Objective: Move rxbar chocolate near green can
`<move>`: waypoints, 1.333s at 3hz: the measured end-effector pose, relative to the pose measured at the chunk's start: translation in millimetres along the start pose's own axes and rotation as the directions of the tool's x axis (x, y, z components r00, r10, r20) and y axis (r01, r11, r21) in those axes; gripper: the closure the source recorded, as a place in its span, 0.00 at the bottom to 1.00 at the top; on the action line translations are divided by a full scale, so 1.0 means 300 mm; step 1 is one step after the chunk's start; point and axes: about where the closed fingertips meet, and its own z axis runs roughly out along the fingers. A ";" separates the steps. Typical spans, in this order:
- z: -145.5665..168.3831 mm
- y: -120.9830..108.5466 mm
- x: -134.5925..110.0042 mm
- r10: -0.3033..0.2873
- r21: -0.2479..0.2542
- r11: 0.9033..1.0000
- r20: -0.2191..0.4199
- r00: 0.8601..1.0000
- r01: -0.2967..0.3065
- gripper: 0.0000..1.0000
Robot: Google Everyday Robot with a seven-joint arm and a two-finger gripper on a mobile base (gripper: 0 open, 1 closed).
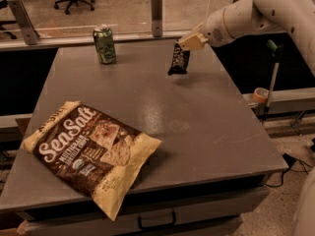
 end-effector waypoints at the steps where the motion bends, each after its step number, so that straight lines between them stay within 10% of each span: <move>1: 0.180 -0.017 -0.098 0.002 -0.033 0.999 0.082 0.997 0.000 1.00; 3: 0.524 0.021 -0.228 0.074 -0.062 0.996 0.167 0.983 -0.065 1.00; 4: 0.624 0.042 -0.254 0.102 -0.054 0.994 0.175 0.979 -0.094 0.83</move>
Offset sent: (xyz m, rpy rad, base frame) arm 0.1047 0.1627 -0.0339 0.2394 -0.0085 0.0488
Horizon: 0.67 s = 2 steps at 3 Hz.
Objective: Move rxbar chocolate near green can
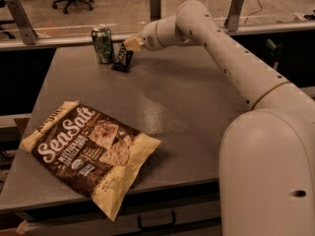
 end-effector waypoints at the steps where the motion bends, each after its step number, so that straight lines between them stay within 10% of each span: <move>1: 0.048 0.001 -0.006 0.013 0.030 0.999 0.005 1.000 -0.013 0.60; 2: 0.052 -0.027 -0.011 0.015 0.072 0.997 0.013 1.000 -0.016 0.37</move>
Offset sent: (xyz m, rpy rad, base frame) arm 0.0249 -0.0012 0.0037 0.0077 -0.0517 -0.1306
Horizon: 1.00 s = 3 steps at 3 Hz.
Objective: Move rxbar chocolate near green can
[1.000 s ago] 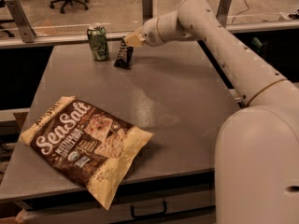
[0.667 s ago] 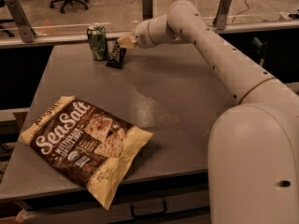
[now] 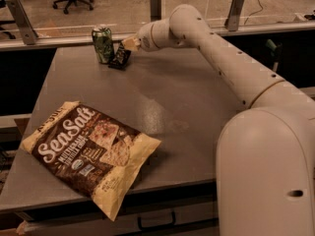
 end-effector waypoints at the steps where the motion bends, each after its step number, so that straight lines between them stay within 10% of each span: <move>1: -0.020 -0.037 -0.010 0.003 0.039 0.999 0.017 1.000 -0.004 0.14; 3: -0.280 -0.156 -0.066 -0.056 0.080 0.995 0.030 0.998 0.053 0.00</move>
Offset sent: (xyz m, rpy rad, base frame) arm 0.0072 -0.0602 0.0451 0.0344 -0.0531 -0.0559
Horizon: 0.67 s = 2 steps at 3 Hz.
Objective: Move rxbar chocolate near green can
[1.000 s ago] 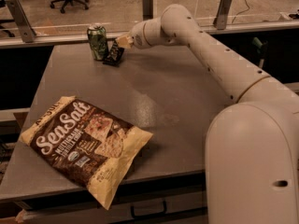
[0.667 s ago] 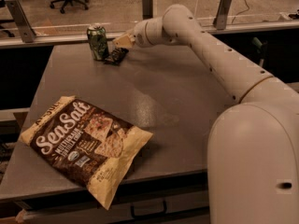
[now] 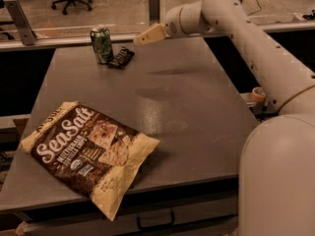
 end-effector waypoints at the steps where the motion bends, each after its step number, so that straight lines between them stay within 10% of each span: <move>1: -0.283 -0.091 -0.043 -0.134 0.039 0.990 -0.053 0.990 0.136 0.00; 2: -0.549 -0.133 -0.108 -0.238 0.099 0.963 -0.126 0.963 0.251 0.00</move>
Offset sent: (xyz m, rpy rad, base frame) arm -0.1237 -0.2067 0.1676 -0.4327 -0.2433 -0.0857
